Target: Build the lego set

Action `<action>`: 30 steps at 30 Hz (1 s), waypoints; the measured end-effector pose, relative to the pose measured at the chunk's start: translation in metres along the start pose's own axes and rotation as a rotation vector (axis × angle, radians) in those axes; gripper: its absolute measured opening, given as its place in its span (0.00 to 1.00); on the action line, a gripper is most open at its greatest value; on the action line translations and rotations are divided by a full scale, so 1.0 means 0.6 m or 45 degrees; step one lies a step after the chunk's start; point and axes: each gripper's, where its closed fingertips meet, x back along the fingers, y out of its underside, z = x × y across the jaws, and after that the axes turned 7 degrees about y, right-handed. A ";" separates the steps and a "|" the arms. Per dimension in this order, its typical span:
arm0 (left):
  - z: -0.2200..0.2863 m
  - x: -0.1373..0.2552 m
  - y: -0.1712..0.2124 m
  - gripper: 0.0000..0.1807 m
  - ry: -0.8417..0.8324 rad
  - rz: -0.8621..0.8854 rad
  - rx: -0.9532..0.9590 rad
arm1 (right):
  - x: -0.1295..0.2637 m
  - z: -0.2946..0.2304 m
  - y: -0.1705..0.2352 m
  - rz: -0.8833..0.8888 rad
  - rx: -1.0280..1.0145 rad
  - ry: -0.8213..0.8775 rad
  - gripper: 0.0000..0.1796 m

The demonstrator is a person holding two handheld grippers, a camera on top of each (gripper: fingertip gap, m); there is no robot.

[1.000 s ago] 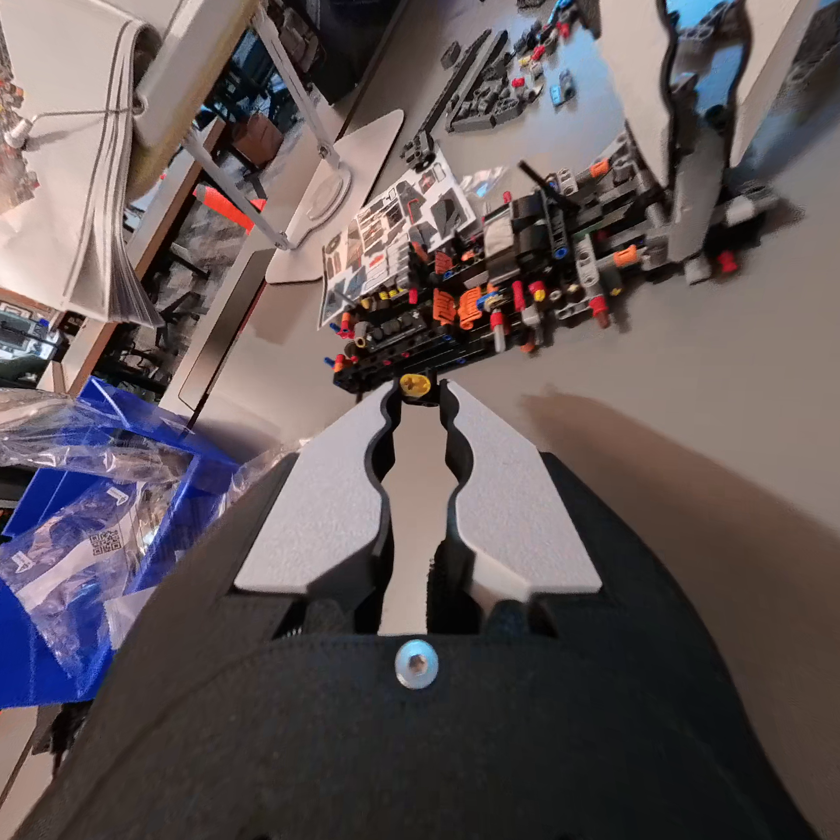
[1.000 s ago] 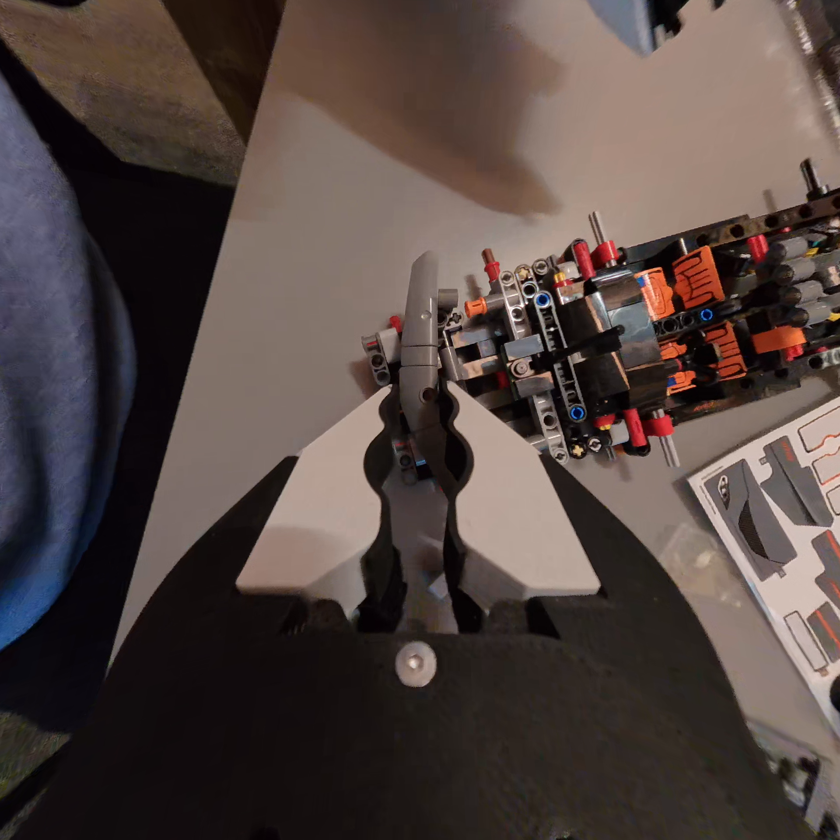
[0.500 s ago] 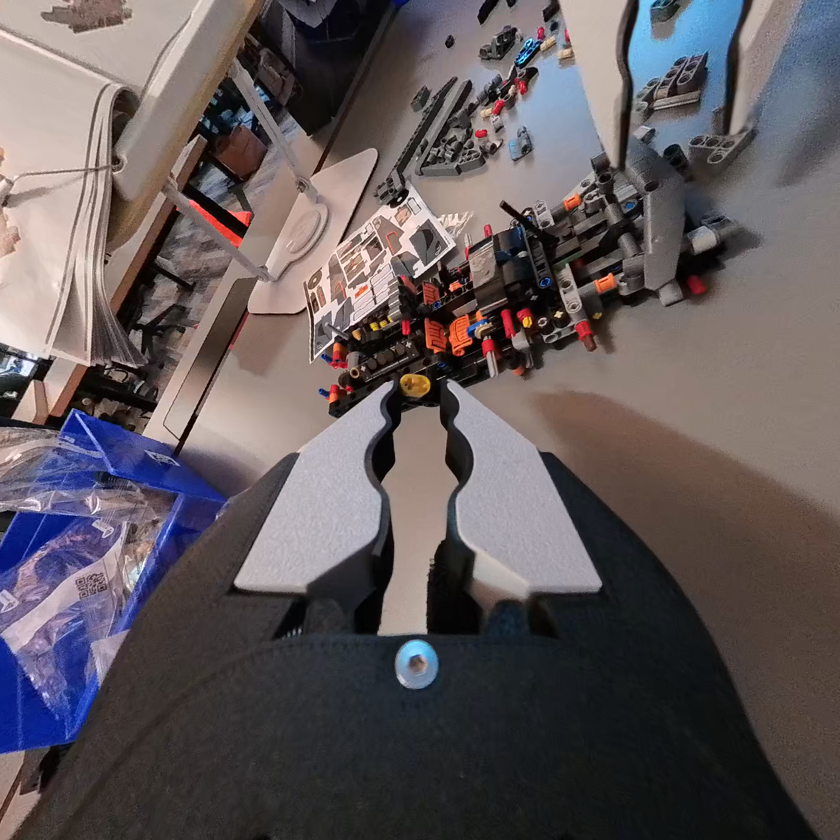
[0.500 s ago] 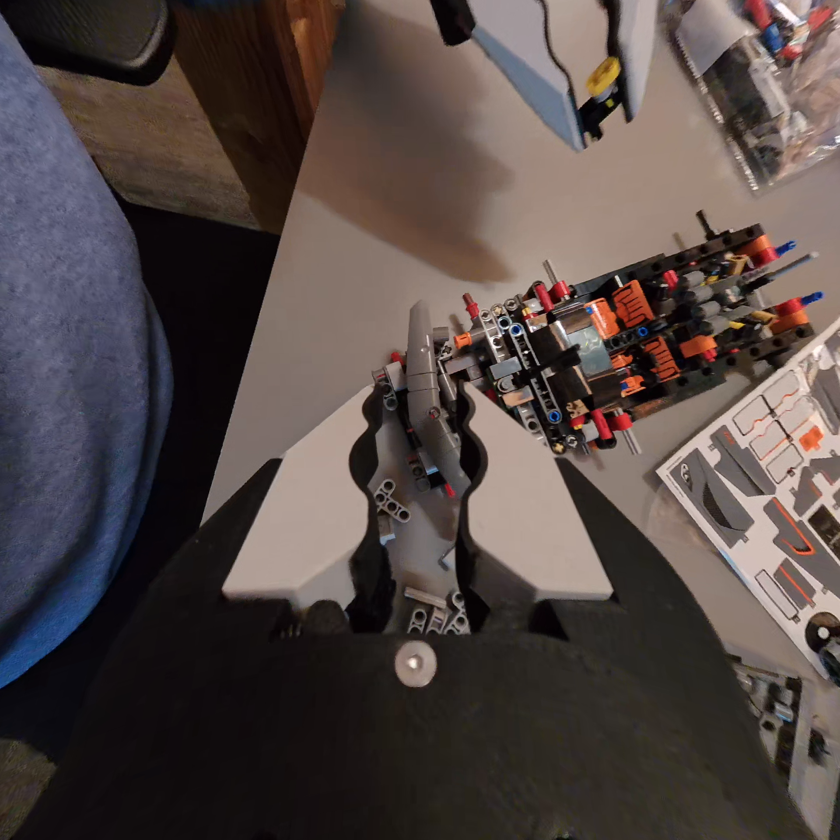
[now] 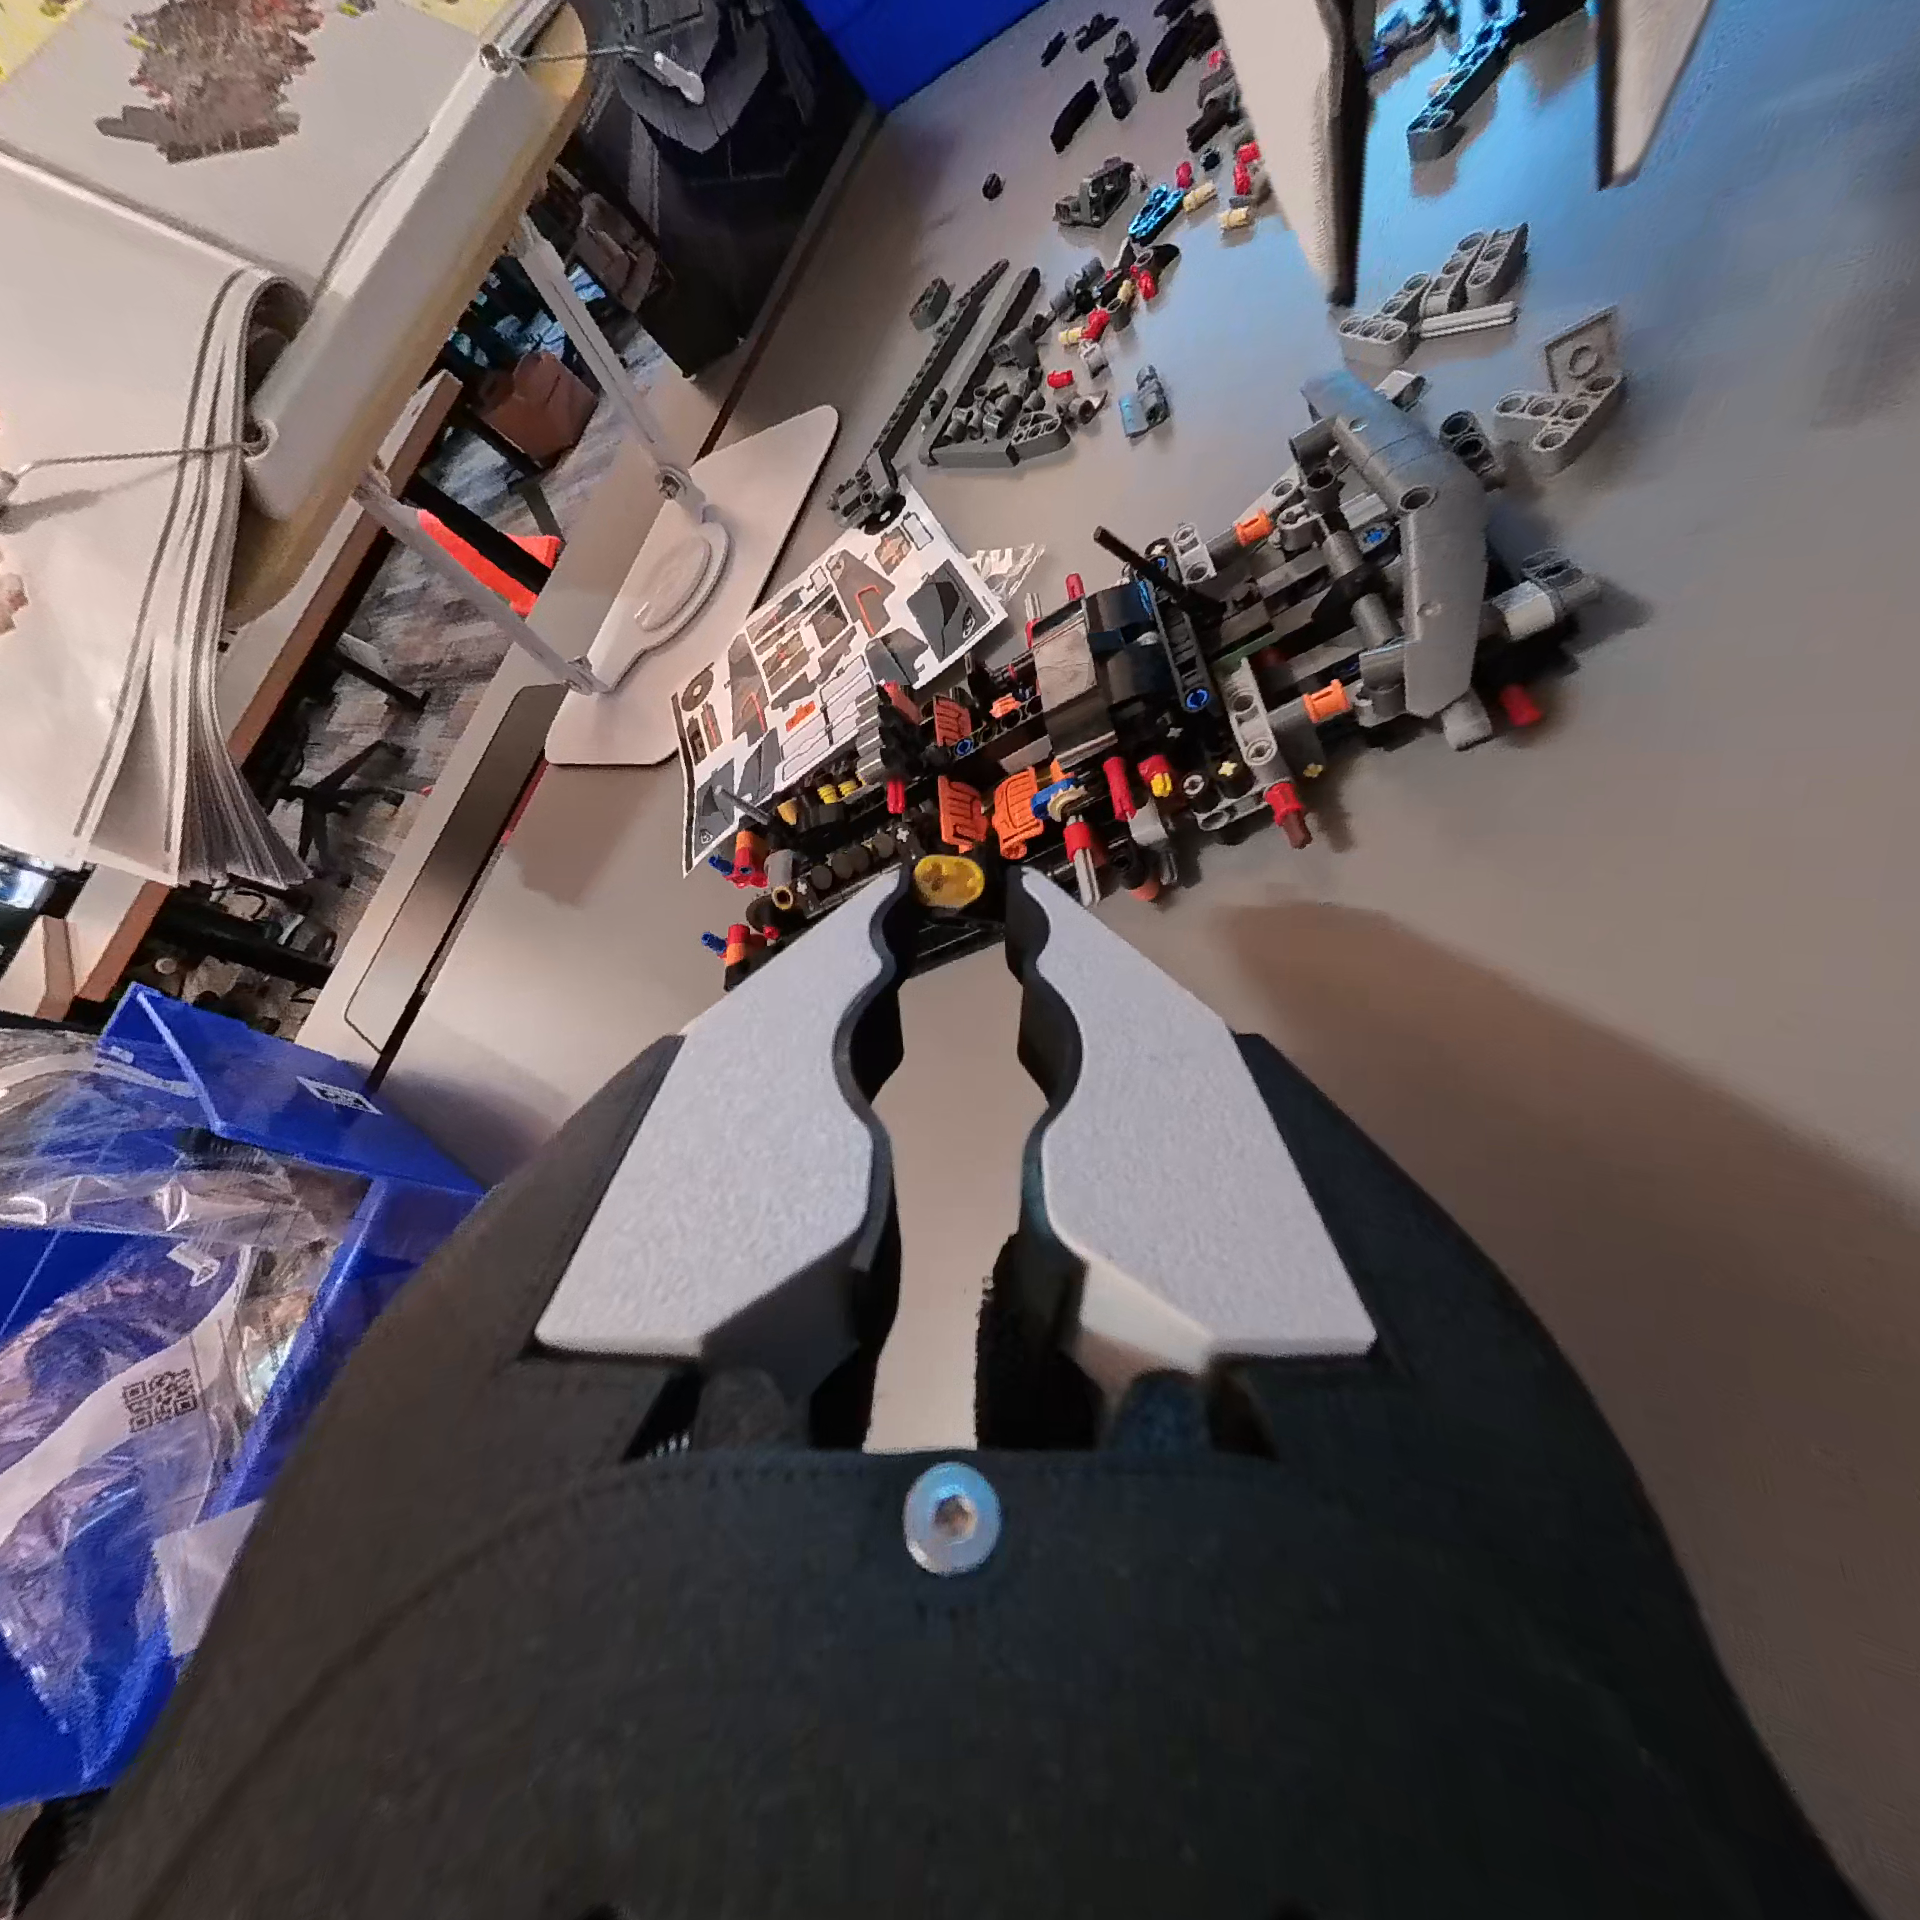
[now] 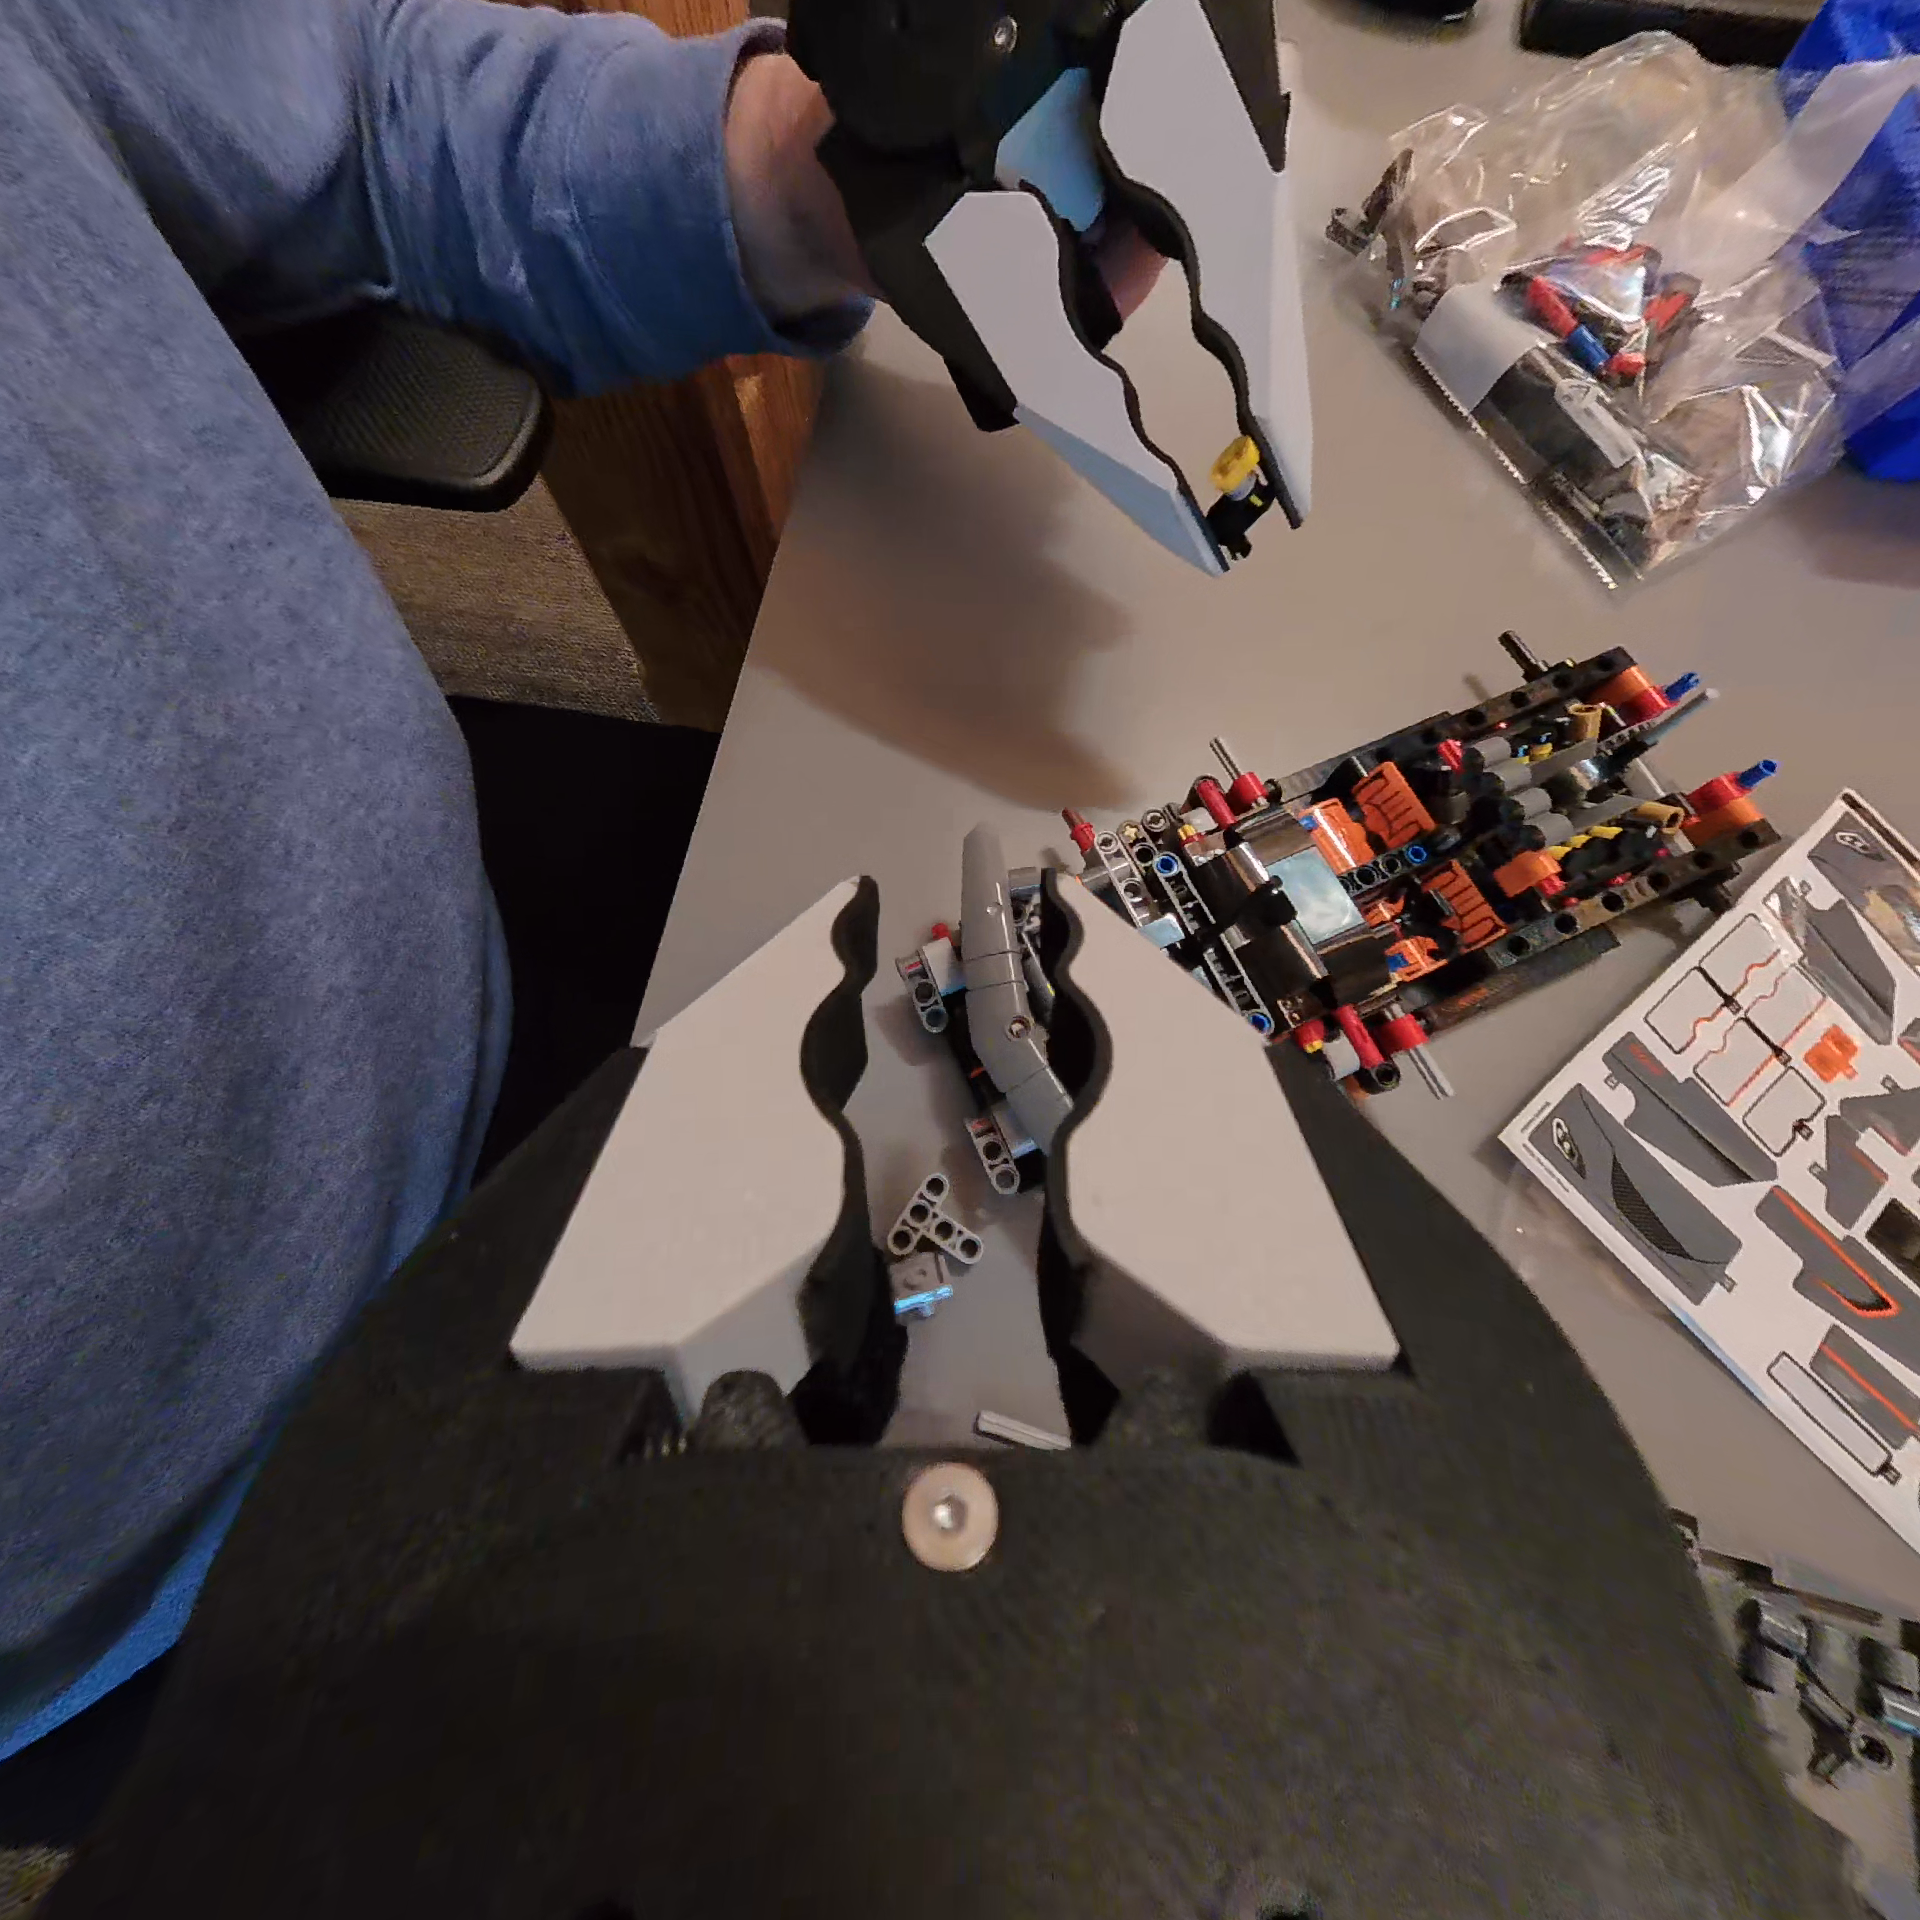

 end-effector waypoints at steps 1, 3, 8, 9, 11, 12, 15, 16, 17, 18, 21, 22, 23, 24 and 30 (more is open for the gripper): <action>0.000 -0.001 0.000 0.08 0.001 -0.003 -0.004 | 0.000 0.001 0.001 -0.001 0.000 0.006 0.16; 0.001 -0.002 0.000 0.08 0.005 -0.003 -0.004 | 0.000 0.002 0.001 -0.003 -0.003 0.011 0.16; 0.005 -0.005 0.000 0.08 0.016 -0.005 -0.003 | 0.000 0.006 0.004 -0.011 -0.003 0.030 0.15; 0.006 -0.005 0.000 0.08 0.018 -0.006 -0.005 | -0.001 0.007 0.004 -0.013 -0.004 0.033 0.15; 0.006 -0.005 -0.001 0.08 0.017 -0.006 -0.009 | 0.000 0.007 0.004 -0.014 -0.002 0.035 0.15; 0.006 -0.005 -0.001 0.08 0.018 -0.005 -0.008 | 0.000 0.007 0.004 -0.014 -0.001 0.035 0.15; 0.006 -0.005 -0.002 0.08 0.021 -0.003 -0.004 | 0.001 0.007 0.005 -0.017 0.002 0.038 0.15; 0.006 -0.005 -0.001 0.08 0.021 -0.005 -0.005 | 0.001 0.008 0.006 -0.019 0.002 0.041 0.15; 0.007 -0.005 -0.001 0.08 0.021 -0.007 -0.006 | 0.002 0.008 0.007 -0.021 0.001 0.043 0.15; 0.008 -0.005 -0.001 0.08 0.023 -0.008 -0.006 | 0.002 0.009 0.007 -0.022 0.000 0.046 0.15; 0.010 -0.006 -0.001 0.08 0.025 -0.012 -0.008 | 0.004 0.008 0.006 -0.017 -0.002 0.047 0.15; 0.011 -0.006 -0.001 0.08 0.027 -0.012 -0.008 | 0.005 0.008 0.006 -0.015 -0.002 0.047 0.15; 0.012 -0.006 -0.001 0.08 0.029 -0.011 -0.007 | 0.005 0.008 0.005 -0.014 -0.001 0.047 0.15; 0.012 -0.006 -0.001 0.08 0.029 -0.012 -0.008 | 0.006 0.007 0.005 -0.014 0.000 0.048 0.15; 0.012 -0.005 -0.001 0.08 0.030 -0.012 -0.007 | 0.009 0.005 0.001 -0.007 0.004 0.047 0.15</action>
